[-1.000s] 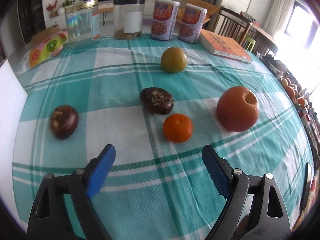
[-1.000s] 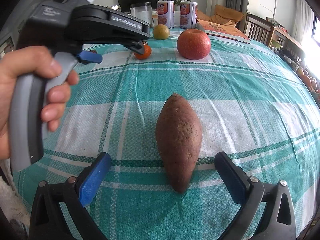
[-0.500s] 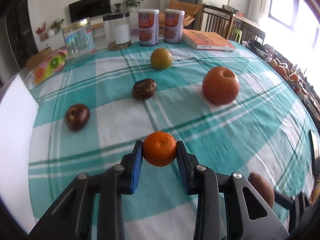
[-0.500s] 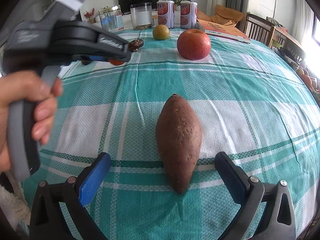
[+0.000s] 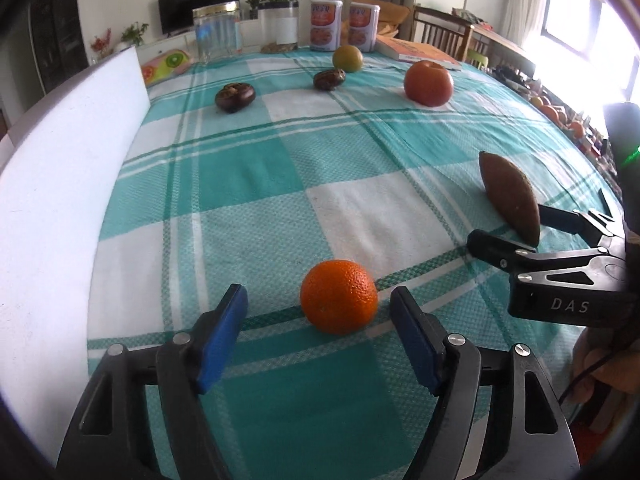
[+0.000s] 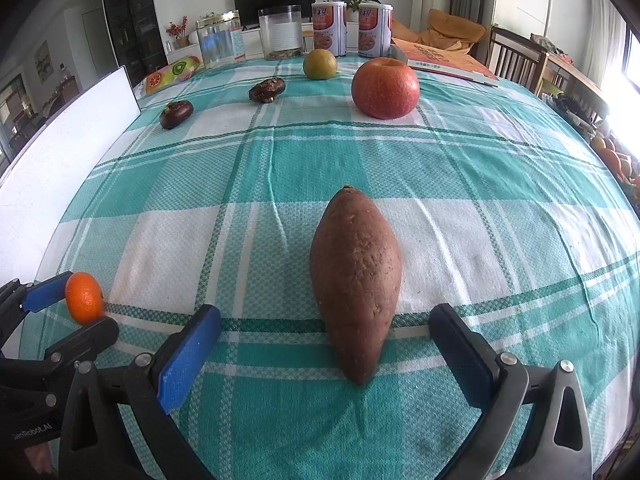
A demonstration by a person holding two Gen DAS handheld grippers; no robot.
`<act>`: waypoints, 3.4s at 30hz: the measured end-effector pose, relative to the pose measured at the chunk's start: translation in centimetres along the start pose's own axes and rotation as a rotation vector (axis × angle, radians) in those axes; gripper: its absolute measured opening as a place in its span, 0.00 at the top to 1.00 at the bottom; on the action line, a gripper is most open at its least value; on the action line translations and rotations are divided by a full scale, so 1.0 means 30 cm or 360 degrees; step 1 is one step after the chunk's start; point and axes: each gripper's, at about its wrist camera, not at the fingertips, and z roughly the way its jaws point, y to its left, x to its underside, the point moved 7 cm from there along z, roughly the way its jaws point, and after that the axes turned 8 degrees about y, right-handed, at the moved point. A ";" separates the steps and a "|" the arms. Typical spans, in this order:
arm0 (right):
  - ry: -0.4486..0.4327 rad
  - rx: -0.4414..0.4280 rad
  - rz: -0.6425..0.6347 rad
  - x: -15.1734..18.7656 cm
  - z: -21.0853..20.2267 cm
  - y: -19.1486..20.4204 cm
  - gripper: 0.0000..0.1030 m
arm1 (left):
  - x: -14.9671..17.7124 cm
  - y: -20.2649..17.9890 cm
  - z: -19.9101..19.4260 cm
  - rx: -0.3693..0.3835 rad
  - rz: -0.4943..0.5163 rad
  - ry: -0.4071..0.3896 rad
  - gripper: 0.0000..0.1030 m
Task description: Organize fruits
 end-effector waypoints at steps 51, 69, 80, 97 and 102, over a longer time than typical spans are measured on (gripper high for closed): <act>0.0003 0.0007 -0.0004 0.005 0.002 0.000 0.00 | 0.003 0.012 0.009 -0.0046 -0.0001 -0.0025 0.16; 0.0004 0.0008 -0.0004 0.005 0.002 0.000 0.00 | 0.004 0.012 0.009 -0.0046 -0.0003 -0.0025 0.16; 0.0004 0.0009 -0.0005 0.005 0.003 0.001 0.00 | 0.004 0.013 0.010 -0.0046 -0.0002 -0.0025 0.16; 0.0005 0.0009 -0.0005 0.005 0.003 0.002 0.00 | 0.003 0.012 0.008 -0.0046 -0.0002 -0.0024 0.15; 0.0005 0.0009 -0.0005 0.005 0.003 0.002 0.00 | 0.003 0.012 0.008 -0.0046 -0.0002 -0.0024 0.15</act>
